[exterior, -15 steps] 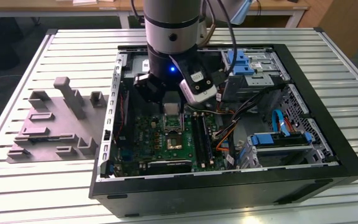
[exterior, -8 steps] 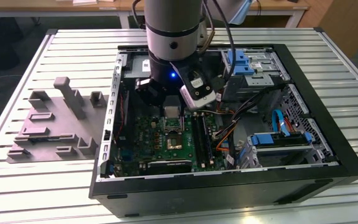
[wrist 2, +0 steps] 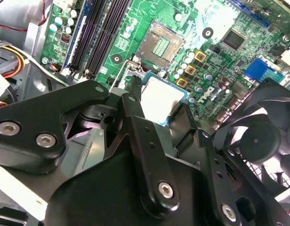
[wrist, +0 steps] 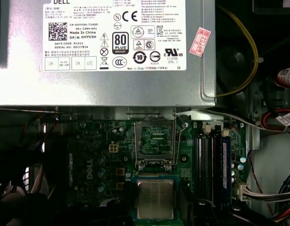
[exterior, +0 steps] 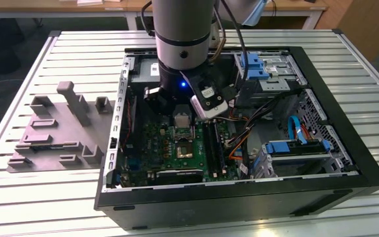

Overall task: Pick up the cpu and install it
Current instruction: 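Place the cpu into insertion slot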

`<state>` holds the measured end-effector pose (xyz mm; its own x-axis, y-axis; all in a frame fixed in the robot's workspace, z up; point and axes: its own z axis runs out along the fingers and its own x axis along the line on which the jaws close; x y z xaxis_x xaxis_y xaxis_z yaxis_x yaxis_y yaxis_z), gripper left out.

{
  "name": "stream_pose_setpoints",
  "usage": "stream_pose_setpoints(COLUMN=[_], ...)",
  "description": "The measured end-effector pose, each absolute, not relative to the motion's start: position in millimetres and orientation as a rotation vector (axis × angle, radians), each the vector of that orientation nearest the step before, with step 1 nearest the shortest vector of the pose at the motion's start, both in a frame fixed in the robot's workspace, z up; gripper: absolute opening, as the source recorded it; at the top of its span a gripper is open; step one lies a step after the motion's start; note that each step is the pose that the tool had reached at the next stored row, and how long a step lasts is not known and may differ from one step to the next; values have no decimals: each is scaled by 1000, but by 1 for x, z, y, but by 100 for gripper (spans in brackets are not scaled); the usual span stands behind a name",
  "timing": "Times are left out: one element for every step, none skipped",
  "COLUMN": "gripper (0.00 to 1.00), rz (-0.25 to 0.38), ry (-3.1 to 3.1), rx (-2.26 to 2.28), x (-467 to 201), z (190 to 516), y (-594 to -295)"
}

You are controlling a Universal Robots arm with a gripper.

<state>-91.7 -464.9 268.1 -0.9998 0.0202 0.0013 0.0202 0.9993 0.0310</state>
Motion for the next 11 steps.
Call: stream_pose_setpoints(gripper=[47, 47, 47, 47, 47, 47, 47, 47, 47, 47, 47], rz=[-49, -49, -49, -49, -49, -49, -49, -49, -49, -50, -50], ry=[-3140, -3140, -3140, -3140, -3140, -3140, -3140, -3140, -3140, -3140, -3140], rx=[-32, -32, -32, -32, -32, -32, -32, -32, -32, -32, -32], x=[-92, -92, -92, -92, -92, -92, -92, -92, -92, -92, -92], z=[268, 268, 268, 268, 268, 268, 268, 268, 268, 267, 267], y=[-465, -465, -465, -465, -465, -465, -465, -465, -465, -465, -465])
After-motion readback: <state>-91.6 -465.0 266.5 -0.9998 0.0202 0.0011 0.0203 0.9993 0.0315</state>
